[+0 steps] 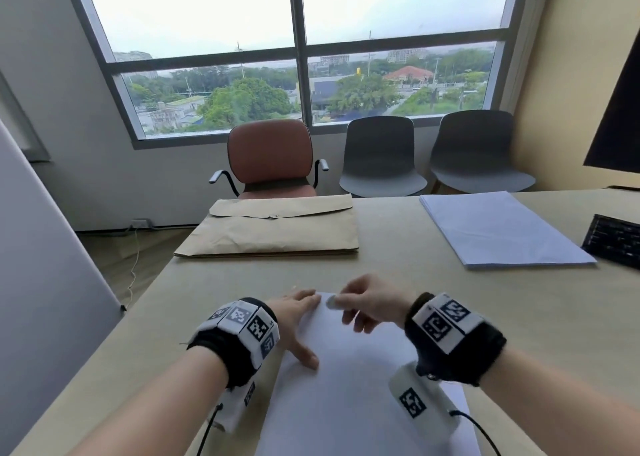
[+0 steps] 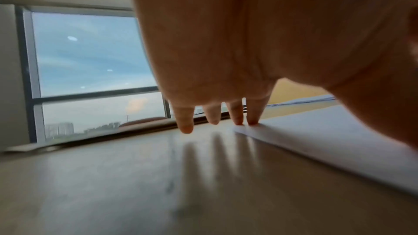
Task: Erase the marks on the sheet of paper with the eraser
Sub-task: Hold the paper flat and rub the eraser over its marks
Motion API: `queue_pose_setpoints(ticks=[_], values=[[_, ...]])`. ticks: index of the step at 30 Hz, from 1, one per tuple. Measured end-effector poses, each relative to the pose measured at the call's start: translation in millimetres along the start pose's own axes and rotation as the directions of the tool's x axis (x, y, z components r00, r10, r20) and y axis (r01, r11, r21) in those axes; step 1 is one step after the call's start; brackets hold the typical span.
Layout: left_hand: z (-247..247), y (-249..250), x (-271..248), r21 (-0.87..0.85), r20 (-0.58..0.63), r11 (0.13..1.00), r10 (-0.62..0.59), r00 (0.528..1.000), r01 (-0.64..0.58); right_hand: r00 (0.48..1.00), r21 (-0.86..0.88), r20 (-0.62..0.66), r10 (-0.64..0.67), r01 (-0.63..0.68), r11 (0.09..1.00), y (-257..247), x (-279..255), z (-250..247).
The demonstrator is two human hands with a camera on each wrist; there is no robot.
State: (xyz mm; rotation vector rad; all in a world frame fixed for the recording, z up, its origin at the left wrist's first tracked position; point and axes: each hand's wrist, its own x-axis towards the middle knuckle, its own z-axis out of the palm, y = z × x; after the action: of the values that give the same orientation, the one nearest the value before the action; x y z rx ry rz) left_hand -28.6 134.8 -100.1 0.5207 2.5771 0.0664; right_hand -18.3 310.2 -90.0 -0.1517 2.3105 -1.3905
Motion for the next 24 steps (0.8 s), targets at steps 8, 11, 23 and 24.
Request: queue_pose_setpoints(ticks=[8,11,23,24], values=[[5,-1,1,0.015,0.039,1.000,-0.010,0.999,0.009,0.996,-0.399,-0.036,0.087,-0.094,0.912,-11,34,0],[5,-3,2,0.017,0.059,1.000,-0.013,0.998,0.012,0.998,-0.500,-0.055,0.033,-0.056,0.864,-14,35,6],[4,-2,2,0.021,0.088,1.000,-0.008,0.996,0.006,0.991,-0.677,-0.113,-0.072,-0.024,0.736,-20,31,26],[4,-2,1,0.023,0.086,1.000,-0.007,0.996,0.005,0.993,-0.689,-0.084,-0.080,0.000,0.725,-21,28,34]])
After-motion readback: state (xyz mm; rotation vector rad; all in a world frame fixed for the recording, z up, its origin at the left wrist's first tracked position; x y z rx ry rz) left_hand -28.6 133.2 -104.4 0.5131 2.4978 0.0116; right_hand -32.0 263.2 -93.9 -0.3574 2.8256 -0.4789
